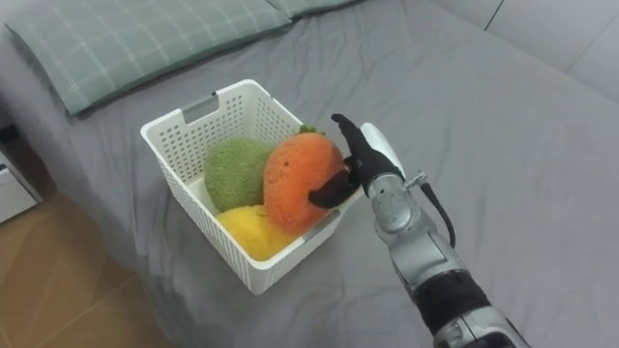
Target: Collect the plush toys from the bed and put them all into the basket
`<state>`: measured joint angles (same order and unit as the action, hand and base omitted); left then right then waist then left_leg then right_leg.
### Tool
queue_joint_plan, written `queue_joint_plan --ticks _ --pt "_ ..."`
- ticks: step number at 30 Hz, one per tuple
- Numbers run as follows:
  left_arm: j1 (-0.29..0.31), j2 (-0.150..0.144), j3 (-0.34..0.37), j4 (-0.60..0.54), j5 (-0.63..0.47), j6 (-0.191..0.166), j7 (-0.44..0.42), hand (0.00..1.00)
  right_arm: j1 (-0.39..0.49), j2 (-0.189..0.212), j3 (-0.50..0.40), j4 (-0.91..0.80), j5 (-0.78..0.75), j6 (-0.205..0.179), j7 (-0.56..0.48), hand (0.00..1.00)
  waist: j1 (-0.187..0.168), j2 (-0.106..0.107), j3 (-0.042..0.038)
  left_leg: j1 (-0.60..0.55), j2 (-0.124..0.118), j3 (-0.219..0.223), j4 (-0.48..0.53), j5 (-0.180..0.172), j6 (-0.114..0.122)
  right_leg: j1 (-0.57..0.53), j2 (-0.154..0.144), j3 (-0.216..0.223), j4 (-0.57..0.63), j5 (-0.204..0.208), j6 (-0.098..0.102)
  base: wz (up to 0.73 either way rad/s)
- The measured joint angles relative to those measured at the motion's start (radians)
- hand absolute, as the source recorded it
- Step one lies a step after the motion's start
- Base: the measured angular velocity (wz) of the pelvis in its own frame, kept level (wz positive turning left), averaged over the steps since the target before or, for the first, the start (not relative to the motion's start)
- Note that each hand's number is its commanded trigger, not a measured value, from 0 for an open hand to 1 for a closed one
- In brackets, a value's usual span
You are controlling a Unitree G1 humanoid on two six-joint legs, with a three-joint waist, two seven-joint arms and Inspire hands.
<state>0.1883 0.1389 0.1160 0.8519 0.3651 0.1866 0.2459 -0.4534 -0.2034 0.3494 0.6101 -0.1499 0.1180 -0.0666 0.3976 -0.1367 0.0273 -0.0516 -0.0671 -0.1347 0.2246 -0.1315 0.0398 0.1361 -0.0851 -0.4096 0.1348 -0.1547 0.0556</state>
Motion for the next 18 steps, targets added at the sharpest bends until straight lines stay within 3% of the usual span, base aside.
queue_joint_plan --ticks 8,10,12,16,18 --pt "0.032 0.015 0.022 0.012 -0.001 -0.027 0.000 0.00 0.015 -0.042 -0.089 -0.097 0.025 -0.034 -0.046 0.00 -0.046 0.000 -0.0076 0.012 0.005 0.044 -0.004 -0.003 0.004 -0.006 0.000 0.047 0.002 0.000 0.000 -0.16" --pt "0.050 0.018 0.024 0.014 -0.001 -0.035 0.001 0.00 0.037 -0.059 -0.104 -0.130 0.026 -0.066 -0.067 0.00 -0.073 0.011 -0.0087 0.028 0.007 0.054 -0.007 -0.006 0.008 0.005 -0.001 0.051 0.001 0.000 0.000 -0.10" --pt "0.058 0.017 0.029 0.014 -0.001 -0.037 0.004 0.00 0.080 -0.068 -0.115 -0.155 0.028 -0.068 -0.079 0.00 -0.093 0.015 -0.0188 0.032 0.008 0.067 -0.007 -0.009 0.010 0.008 -0.003 0.053 0.001 0.000 0.000 -0.08" --pt "0.058 0.017 0.038 0.014 -0.001 -0.045 0.002 0.00 0.138 -0.075 -0.150 -0.160 0.030 -0.077 -0.086 0.00 -0.104 0.024 -0.0220 0.047 0.015 0.090 -0.016 -0.009 0.010 0.007 -0.002 0.080 0.004 0.001 0.000 -0.21" --pt "0.058 0.017 0.045 0.021 -0.001 -0.054 0.002 0.00 0.158 -0.077 -0.178 -0.165 0.039 -0.077 -0.088 0.00 -0.130 0.036 -0.0251 0.056 0.019 0.104 -0.024 -0.009 0.010 0.007 -0.002 0.087 0.007 0.002 0.000 -0.17"
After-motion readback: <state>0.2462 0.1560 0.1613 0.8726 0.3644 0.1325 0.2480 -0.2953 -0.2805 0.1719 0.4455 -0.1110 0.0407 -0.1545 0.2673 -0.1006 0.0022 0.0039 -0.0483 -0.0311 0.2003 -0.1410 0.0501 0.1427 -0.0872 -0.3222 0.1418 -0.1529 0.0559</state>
